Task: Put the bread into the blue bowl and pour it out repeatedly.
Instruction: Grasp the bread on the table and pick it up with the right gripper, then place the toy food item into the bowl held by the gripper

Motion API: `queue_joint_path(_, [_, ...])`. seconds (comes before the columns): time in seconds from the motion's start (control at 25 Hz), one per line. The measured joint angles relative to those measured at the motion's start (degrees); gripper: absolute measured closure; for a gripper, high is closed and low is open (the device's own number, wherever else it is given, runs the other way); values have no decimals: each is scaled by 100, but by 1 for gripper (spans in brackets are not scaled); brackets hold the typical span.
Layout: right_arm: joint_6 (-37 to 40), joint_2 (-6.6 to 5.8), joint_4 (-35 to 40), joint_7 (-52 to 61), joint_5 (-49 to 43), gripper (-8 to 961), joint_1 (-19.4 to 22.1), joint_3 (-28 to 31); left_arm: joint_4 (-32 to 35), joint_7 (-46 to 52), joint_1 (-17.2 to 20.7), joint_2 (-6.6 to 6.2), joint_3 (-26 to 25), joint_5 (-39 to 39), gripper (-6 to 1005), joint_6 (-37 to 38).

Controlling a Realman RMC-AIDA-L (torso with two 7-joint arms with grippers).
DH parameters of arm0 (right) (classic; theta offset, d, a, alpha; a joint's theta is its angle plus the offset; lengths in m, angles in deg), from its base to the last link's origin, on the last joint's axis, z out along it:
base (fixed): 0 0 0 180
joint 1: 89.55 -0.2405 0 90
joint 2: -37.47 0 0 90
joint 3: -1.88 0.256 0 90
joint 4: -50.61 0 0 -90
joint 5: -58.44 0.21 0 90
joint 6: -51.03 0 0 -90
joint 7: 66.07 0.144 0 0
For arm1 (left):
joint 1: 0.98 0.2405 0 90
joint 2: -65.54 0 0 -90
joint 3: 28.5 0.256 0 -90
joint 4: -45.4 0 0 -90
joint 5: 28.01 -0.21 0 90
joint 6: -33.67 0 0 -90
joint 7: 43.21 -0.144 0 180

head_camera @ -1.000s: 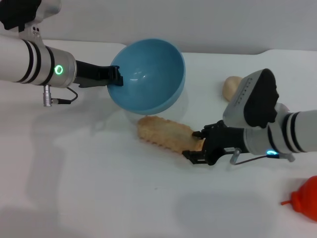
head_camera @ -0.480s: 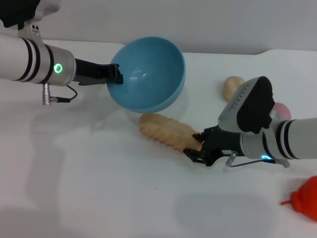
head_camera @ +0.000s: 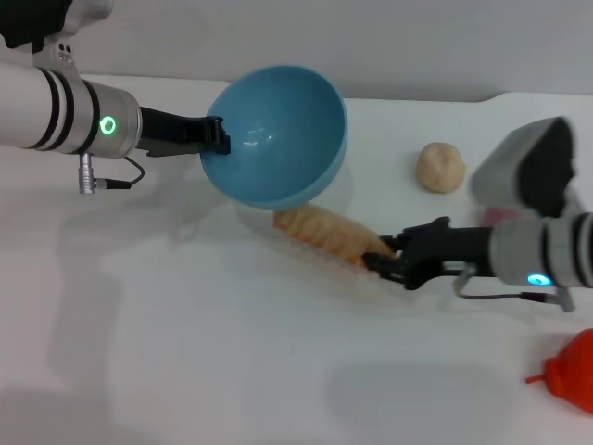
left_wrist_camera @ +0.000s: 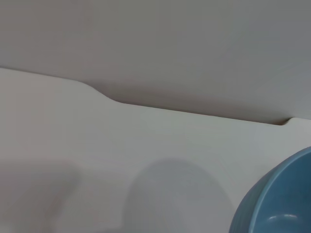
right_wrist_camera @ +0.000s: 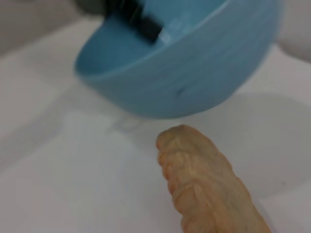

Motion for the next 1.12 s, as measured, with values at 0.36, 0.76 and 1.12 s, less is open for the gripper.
queue_joint_path(0.36, [833, -10, 758, -139, -24, 677, 1221, 1438, 111, 0, -25, 4, 0, 1, 1000, -69])
queue_joint_path(0.76, [2422, 22, 1003, -1350, 1167, 739, 1698, 3005, -133, 1, -131, 19, 136, -206, 1000, -125])
queue_joint_path(1.12, [2982, 21, 1412, -1838, 1839, 794, 1358, 2850, -329, 165, -175, 89, 1169, -110, 1000, -65])
